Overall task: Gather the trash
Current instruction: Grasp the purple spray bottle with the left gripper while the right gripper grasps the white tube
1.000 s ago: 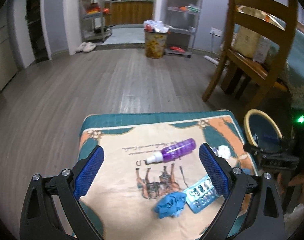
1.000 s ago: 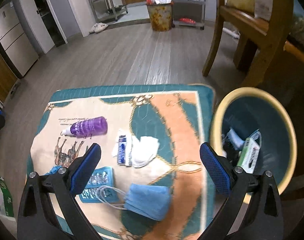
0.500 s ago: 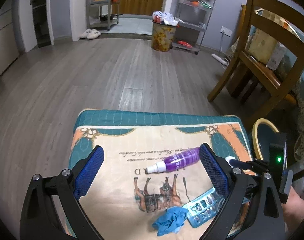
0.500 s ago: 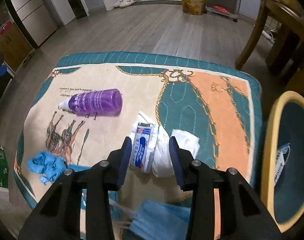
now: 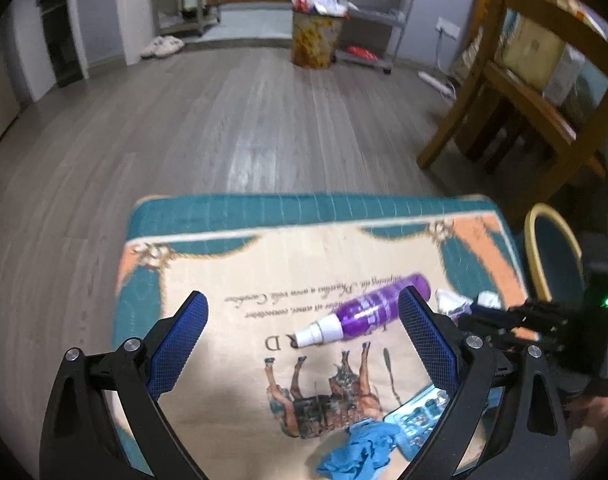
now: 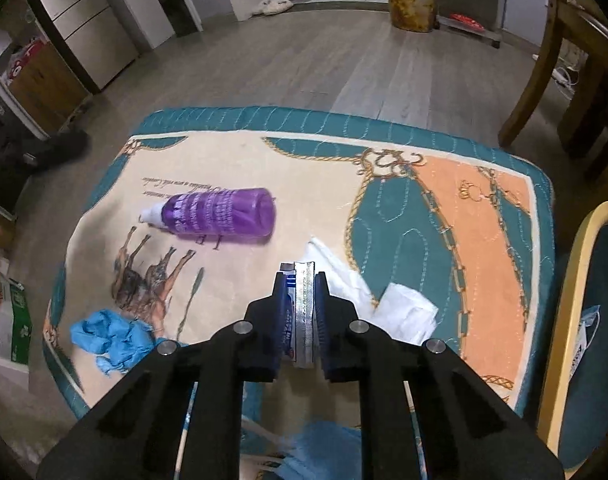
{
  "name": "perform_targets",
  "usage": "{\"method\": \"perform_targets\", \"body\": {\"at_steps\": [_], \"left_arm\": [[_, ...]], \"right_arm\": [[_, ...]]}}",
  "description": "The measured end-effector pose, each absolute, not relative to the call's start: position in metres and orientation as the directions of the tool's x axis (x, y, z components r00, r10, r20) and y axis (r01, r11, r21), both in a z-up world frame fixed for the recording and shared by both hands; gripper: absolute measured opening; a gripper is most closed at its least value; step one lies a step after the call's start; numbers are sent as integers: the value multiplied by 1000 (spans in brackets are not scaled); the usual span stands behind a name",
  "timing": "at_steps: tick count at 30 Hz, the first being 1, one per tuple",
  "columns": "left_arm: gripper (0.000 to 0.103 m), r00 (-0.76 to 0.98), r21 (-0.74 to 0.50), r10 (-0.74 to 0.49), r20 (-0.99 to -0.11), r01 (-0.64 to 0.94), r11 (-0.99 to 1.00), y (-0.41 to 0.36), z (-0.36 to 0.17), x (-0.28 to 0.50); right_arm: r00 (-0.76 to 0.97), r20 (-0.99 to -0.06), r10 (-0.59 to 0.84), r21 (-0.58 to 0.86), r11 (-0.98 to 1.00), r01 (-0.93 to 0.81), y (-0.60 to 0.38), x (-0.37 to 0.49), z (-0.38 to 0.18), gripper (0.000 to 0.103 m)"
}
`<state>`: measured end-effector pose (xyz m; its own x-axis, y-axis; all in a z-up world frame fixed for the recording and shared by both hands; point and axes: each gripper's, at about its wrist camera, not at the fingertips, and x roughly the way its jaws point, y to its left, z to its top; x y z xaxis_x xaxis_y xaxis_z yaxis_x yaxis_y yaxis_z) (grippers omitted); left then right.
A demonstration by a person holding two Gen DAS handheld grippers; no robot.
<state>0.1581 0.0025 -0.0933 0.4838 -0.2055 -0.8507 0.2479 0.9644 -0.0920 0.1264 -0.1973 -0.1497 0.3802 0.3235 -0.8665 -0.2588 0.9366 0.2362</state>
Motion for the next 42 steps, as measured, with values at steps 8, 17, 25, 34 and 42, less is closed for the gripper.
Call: {"method": "perform_targets", "body": {"at_steps": [8,17,25,34,42], "left_arm": [[74,403,-59,-260,-878,448,892,-38,-124,154],[69,346,-19,-255,-903,562,827,-67,-159,157],[36,327,32,-221,-919,620,784,-86,-169,149],[34,353,-23,-279,-893,583,812,-76,-151,143],[33,418,-6,-313,-853,591,807,-85,-123,130]], "right_arm": [[389,-864,319,254,944,-211,-214,127,-138,13],[407,-846,346,303,938,-168,-231,130,-127,13],[407,-848,339,297,941,-165,-236,129,-125,13],[424,-842,334,289,942,-169,-241,118,-115,13],[458,-826,329,286,944,-162,-252,102,-100,13]]}}
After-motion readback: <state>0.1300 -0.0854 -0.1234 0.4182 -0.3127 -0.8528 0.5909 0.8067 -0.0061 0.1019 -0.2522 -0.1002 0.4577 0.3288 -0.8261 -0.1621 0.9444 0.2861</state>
